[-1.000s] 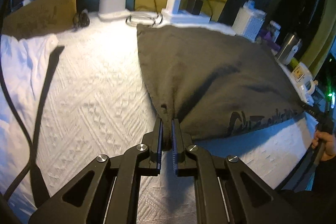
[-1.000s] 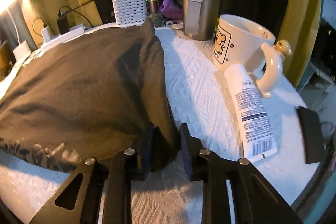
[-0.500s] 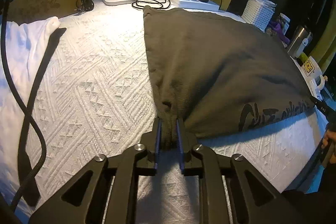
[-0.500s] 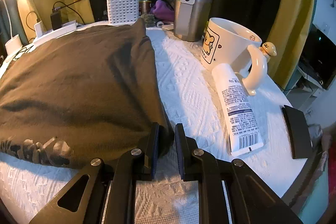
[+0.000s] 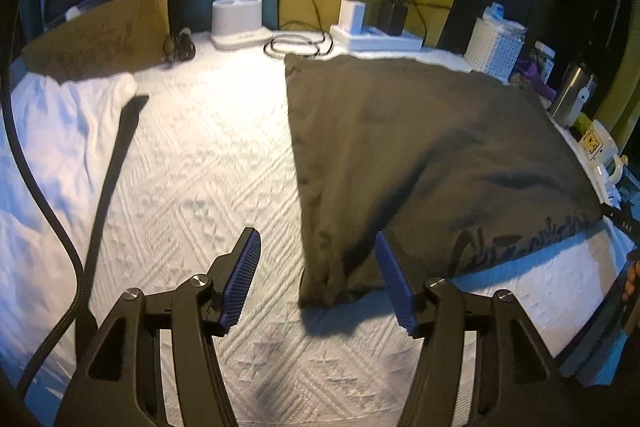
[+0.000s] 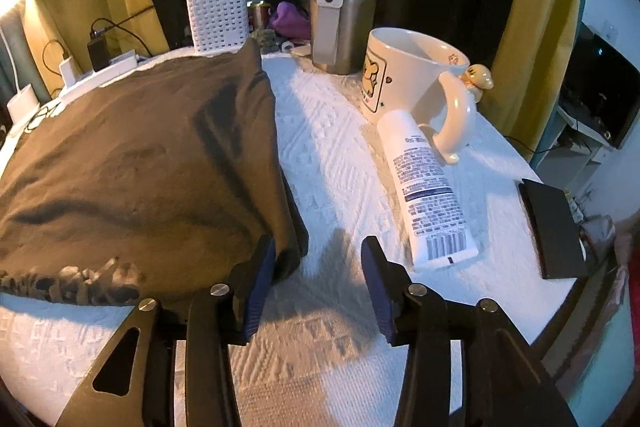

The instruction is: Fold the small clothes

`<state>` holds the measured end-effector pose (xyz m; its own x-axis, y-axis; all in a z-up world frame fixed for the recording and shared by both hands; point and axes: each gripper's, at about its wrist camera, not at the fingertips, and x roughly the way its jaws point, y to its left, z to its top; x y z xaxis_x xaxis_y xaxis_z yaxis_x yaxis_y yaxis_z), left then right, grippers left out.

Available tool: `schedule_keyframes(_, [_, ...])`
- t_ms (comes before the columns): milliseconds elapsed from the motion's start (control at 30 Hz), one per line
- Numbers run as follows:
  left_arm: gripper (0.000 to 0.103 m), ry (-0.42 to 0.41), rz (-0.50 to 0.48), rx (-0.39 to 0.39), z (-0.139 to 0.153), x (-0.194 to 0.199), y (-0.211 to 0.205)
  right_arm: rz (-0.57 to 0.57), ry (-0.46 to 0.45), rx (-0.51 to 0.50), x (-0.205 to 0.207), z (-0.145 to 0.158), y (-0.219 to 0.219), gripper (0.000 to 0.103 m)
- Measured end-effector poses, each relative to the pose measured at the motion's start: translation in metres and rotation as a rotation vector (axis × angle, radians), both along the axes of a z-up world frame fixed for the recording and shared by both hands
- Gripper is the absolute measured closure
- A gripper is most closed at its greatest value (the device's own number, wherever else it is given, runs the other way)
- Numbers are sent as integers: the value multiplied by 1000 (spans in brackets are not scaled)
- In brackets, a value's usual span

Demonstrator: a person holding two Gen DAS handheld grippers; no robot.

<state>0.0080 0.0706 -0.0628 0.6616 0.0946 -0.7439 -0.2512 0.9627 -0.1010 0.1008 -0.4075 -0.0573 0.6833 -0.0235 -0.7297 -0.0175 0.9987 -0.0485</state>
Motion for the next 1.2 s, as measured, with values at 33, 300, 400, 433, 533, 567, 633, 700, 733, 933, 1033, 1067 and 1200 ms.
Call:
schedule_keyframes(33, [43, -13, -1, 2, 4, 1, -1, -1, -5, 8, -2, 2, 0, 39])
schedule_keyframes(300, [43, -77, -77, 11, 31, 14, -18, -1, -42, 55, -22, 18, -3, 31])
schedule_keyframes(400, [43, -98, -98, 12, 39, 18, -25, 9, -44, 66, -26, 21, -1, 31])
schedule_keyframes(433, [43, -102, -102, 15, 40, 19, -26, 15, -45, 69, -28, 22, 0, 31])
schedule_keyframes(533, [43, -114, -115, 20, 45, 22, -31, 25, -45, 82, -34, 22, 3, 31])
schedule_keyframes(567, [43, -116, -119, 22, 47, 22, -33, 28, -44, 88, -36, 22, 4, 31])
schedule_keyframes(633, [43, -122, -133, 28, 50, 25, -39, 37, -39, 99, -38, 20, 5, 31])
schedule_keyframes(700, [43, -127, -149, 34, 52, 28, -46, 46, -37, 114, -41, 17, 6, 31])
schedule_keyframes(733, [43, -129, -155, 37, 53, 29, -49, 51, -38, 121, -42, 15, 7, 31])
schedule_keyframes(933, [43, -108, -171, 65, 54, 40, -63, 65, -17, 161, -42, 0, 5, 29])
schedule_keyframes(1033, [43, -100, -172, 69, 54, 47, -68, 70, -7, 175, -37, -5, 3, 28])
schedule_keyframes(1067, [43, -98, -173, 70, 53, 48, -69, 67, -6, 179, -36, -7, 1, 28])
schedule_keyframes(1200, [43, -77, -182, 72, 49, 60, -77, 65, 8, 210, -28, -10, -4, 27])
